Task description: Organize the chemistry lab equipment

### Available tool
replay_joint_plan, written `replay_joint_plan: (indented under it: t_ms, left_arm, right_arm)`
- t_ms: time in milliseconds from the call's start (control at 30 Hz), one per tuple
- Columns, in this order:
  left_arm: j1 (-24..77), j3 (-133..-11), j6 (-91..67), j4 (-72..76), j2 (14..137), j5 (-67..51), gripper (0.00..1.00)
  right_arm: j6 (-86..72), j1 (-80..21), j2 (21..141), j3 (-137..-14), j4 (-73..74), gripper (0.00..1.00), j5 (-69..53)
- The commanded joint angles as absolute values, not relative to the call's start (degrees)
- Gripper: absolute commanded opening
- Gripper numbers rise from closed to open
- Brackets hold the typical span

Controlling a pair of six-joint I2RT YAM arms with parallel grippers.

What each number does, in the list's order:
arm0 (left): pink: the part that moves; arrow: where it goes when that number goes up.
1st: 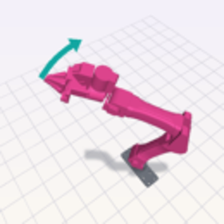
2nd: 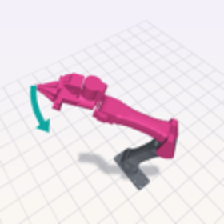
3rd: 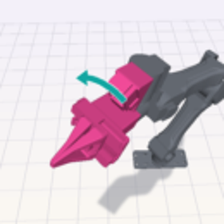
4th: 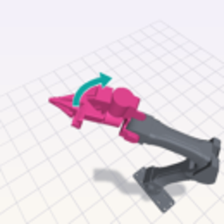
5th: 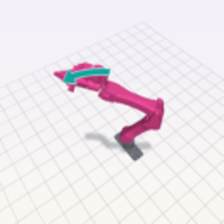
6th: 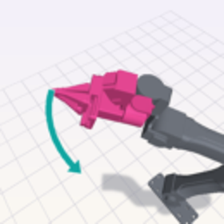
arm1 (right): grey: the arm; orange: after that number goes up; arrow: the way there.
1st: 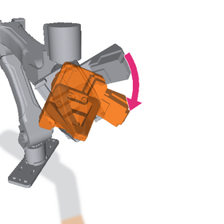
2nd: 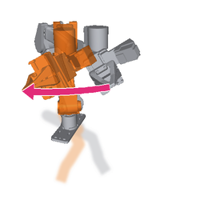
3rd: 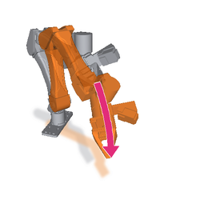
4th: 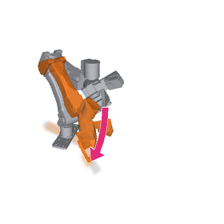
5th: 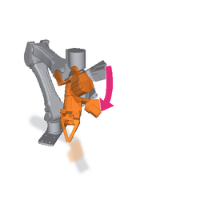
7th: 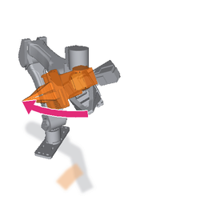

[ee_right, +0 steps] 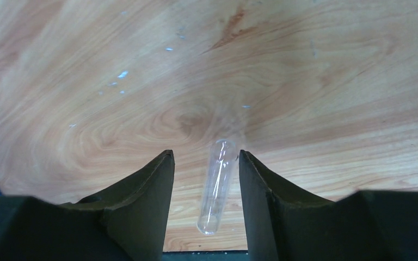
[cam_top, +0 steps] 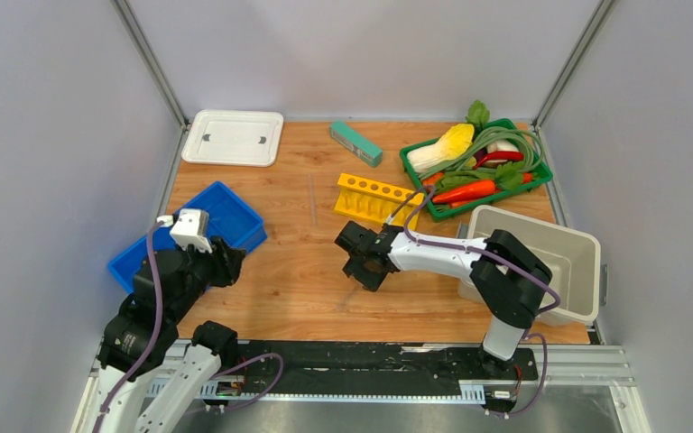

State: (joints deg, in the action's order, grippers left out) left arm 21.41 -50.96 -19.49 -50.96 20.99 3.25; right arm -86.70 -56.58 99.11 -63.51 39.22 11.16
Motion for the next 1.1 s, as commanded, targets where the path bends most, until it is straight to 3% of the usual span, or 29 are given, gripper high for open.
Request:
replay_joint_plan:
  t_ms: [0, 400, 667, 800, 867, 933, 1067]
  left_arm:
    - [21.71, -50.89, -20.30, -50.01, 20.13, 3.25, 0.47]
    - [21.71, -47.38, -23.29, -47.90, 20.13, 0.36, 0.47]
    - [21.71, -43.69, -25.66, -45.00, 21.18, -4.48, 0.47]
    - [21.71, -41.23, -25.75, -42.72, 21.27, -9.56, 0.48]
    - [21.71, -39.56, -25.49, -40.45, 21.71, -15.43, 0.58]
    - [21.62, -38.50, -25.84, -38.24, 22.93, -19.93, 0.62]
    - [21.71, -37.36, -27.68, -34.29, 26.27, -24.69, 0.62]
  right_arm:
    - [-89.91, -57.30, 101.07, -65.39, 42.01, 0.49, 11.95]
    - [-84.74, -58.27, 101.87, -63.55, 37.53, 0.33, 12.83]
    - [-79.28, -58.10, 99.93, -64.07, 35.77, 0.15, 16.52]
    - [-75.25, -57.40, 98.09, -64.16, 33.50, 0.12, 16.96]
    - [-70.86, -57.04, 96.16, -63.72, 29.38, 0.12, 16.35]
    - [-67.17, -56.60, 93.79, -63.20, 25.68, 0.12, 15.65]
    - [-61.71, -56.51, 90.09, -62.75, 21.01, 0.13, 15.12]
